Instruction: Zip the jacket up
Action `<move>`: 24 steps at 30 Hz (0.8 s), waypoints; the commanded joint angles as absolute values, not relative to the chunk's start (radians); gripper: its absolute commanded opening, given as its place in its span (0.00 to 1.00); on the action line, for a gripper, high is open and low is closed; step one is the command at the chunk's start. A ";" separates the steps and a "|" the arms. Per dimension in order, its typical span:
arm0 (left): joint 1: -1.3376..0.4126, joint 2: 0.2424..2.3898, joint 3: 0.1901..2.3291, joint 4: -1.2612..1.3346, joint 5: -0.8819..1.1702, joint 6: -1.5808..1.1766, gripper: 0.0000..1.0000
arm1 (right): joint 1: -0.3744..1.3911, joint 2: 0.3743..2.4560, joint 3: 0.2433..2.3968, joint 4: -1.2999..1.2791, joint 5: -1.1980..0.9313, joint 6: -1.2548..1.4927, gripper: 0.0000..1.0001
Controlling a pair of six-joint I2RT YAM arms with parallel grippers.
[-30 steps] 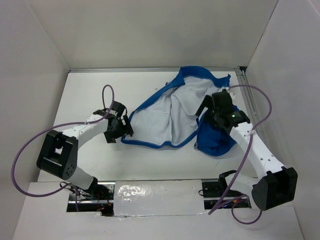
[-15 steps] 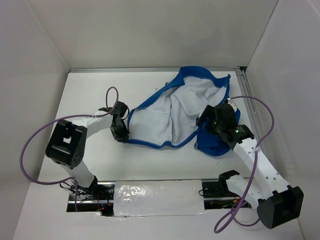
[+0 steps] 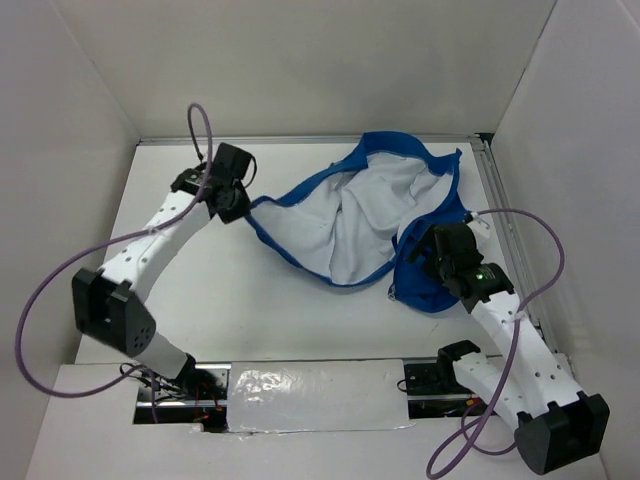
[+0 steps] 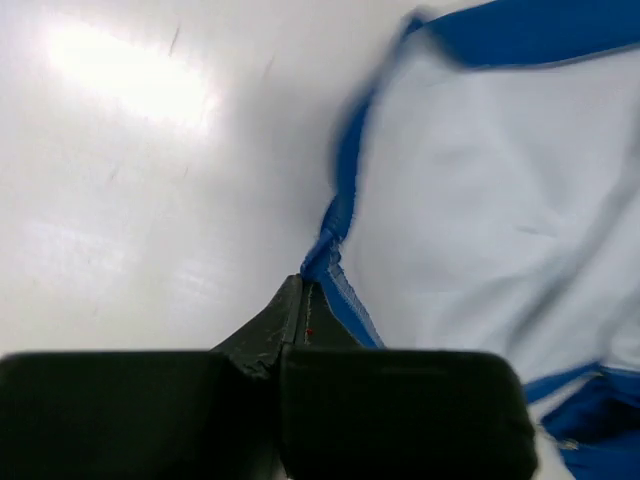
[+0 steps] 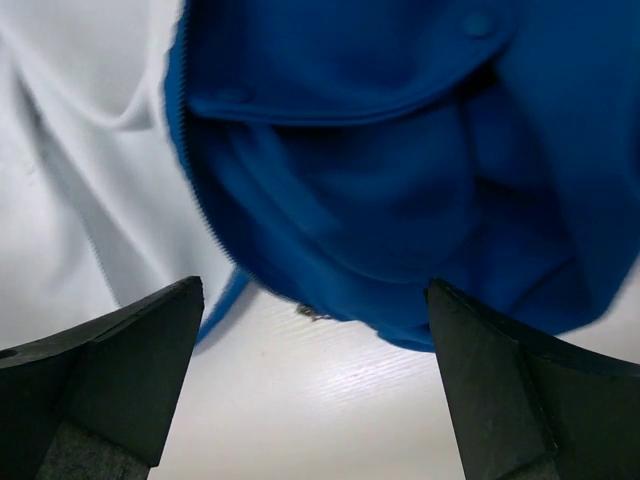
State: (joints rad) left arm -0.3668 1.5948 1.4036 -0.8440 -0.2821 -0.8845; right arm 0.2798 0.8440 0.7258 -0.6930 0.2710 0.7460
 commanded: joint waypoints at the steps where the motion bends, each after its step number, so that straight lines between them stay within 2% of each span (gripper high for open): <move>1: -0.437 1.447 1.552 -0.873 -0.460 -0.795 0.00 | 0.249 0.807 0.730 -0.788 0.402 0.798 0.99; 4: -0.549 1.424 1.600 -0.758 -0.480 -0.594 0.00 | 0.207 0.773 0.710 -0.784 0.373 0.805 1.00; 9: -0.882 1.505 1.598 -0.669 -0.531 -0.480 0.00 | 0.160 0.726 0.681 -0.732 0.288 0.759 0.99; 11: -1.024 1.603 1.594 -0.669 -0.512 -0.479 0.00 | 0.143 0.719 0.683 -0.735 0.282 0.756 0.99; 14: -1.145 1.762 1.618 -0.701 -0.399 -0.509 0.00 | 0.126 0.716 0.692 -0.741 0.267 0.746 1.00; 17: -1.198 1.888 1.626 -0.736 -0.307 -0.546 0.00 | 0.103 0.709 0.712 -0.749 0.230 0.732 1.00; 19: -1.210 1.904 1.618 -0.771 -0.250 -0.577 0.20 | 0.095 0.698 0.709 -0.732 0.203 0.710 1.00; 20: -1.212 1.898 1.608 -0.776 -0.242 -0.615 0.37 | 0.086 0.695 0.706 -0.727 0.195 0.704 1.00; 21: -1.210 1.882 1.586 -0.761 -0.214 -0.604 0.88 | 0.084 0.693 0.703 -0.713 0.189 0.697 1.00; 22: -1.210 1.861 1.528 -0.735 -0.157 -0.591 0.99 | 0.083 0.693 0.701 -0.710 0.184 0.686 1.00; 24: -1.210 1.792 1.481 -0.695 -0.137 -0.598 0.99 | 0.078 0.698 0.703 -0.700 0.167 0.670 1.00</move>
